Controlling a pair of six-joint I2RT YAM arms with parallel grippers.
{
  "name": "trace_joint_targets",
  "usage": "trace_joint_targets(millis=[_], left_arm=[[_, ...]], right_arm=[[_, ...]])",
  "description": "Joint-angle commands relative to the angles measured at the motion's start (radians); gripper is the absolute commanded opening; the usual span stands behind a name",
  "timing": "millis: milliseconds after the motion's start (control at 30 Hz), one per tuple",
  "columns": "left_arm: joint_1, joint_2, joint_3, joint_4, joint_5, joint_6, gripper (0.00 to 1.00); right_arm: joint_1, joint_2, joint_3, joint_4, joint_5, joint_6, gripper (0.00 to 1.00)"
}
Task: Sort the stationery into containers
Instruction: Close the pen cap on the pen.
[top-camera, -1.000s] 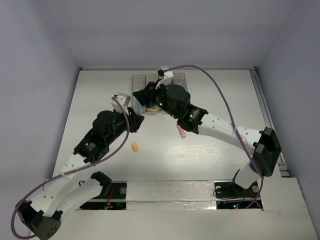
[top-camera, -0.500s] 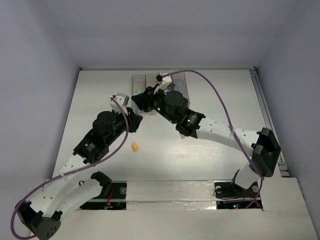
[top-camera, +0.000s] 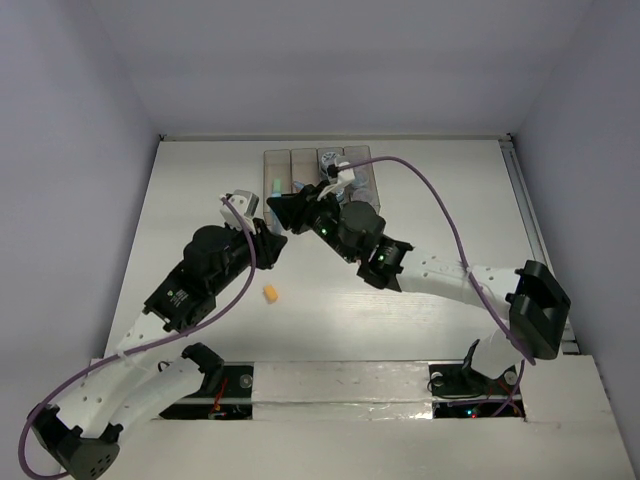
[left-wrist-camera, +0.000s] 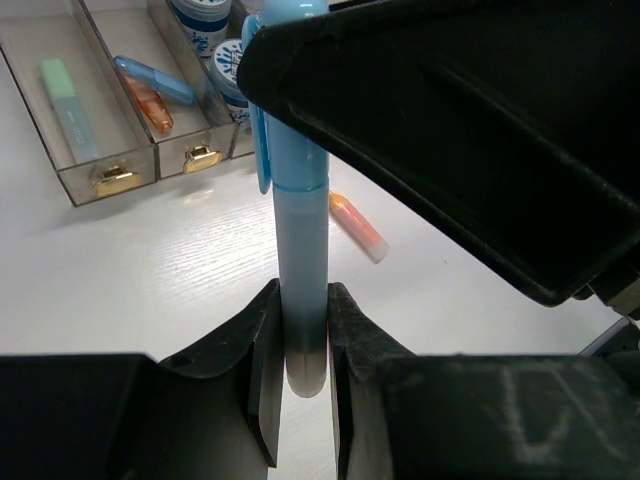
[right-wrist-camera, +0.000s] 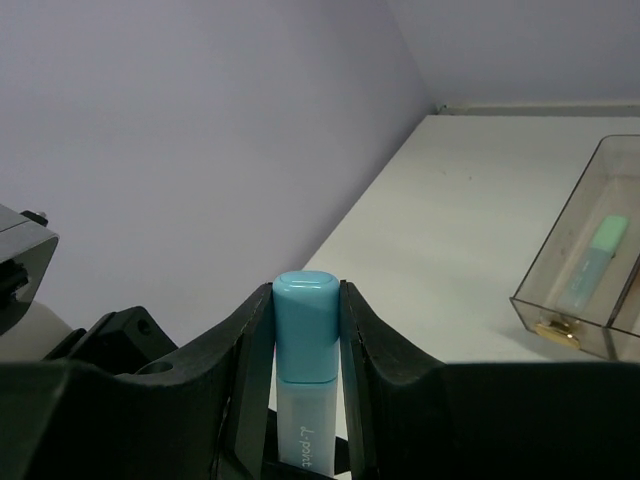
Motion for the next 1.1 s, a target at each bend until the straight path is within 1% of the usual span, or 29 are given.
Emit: trace_joint_targets(millis=[0, 133, 433, 567, 667, 867, 1067], left_arm=[[0.008, -0.042, 0.032, 0.107, -0.048, -0.02, 0.0], [0.008, -0.038, 0.036, 0.125, -0.022, -0.028, 0.0], [0.008, -0.059, 0.066, 0.119, -0.016, -0.033, 0.0], [0.008, -0.058, 0.116, 0.101, -0.018, -0.01, 0.0], [0.008, -0.052, 0.158, 0.083, -0.047, 0.013, 0.0], [0.008, -0.015, 0.227, 0.082, -0.076, 0.043, 0.0], [0.008, 0.017, 0.273, 0.087, -0.111, 0.061, 0.0]], right_arm=[[0.033, -0.033, -0.053, 0.062, 0.01, 0.026, 0.0], [0.033, -0.033, -0.076, 0.105, -0.063, 0.053, 0.0], [0.033, -0.051, -0.096, 0.099, -0.13, 0.059, 0.0], [0.033, -0.063, -0.117, 0.071, -0.168, 0.054, 0.0], [0.033, -0.071, -0.135, 0.053, -0.191, 0.06, 0.0], [0.033, -0.05, -0.172, 0.033, -0.231, 0.105, 0.0], [0.093, -0.022, -0.177, -0.01, -0.185, 0.106, 0.0]])
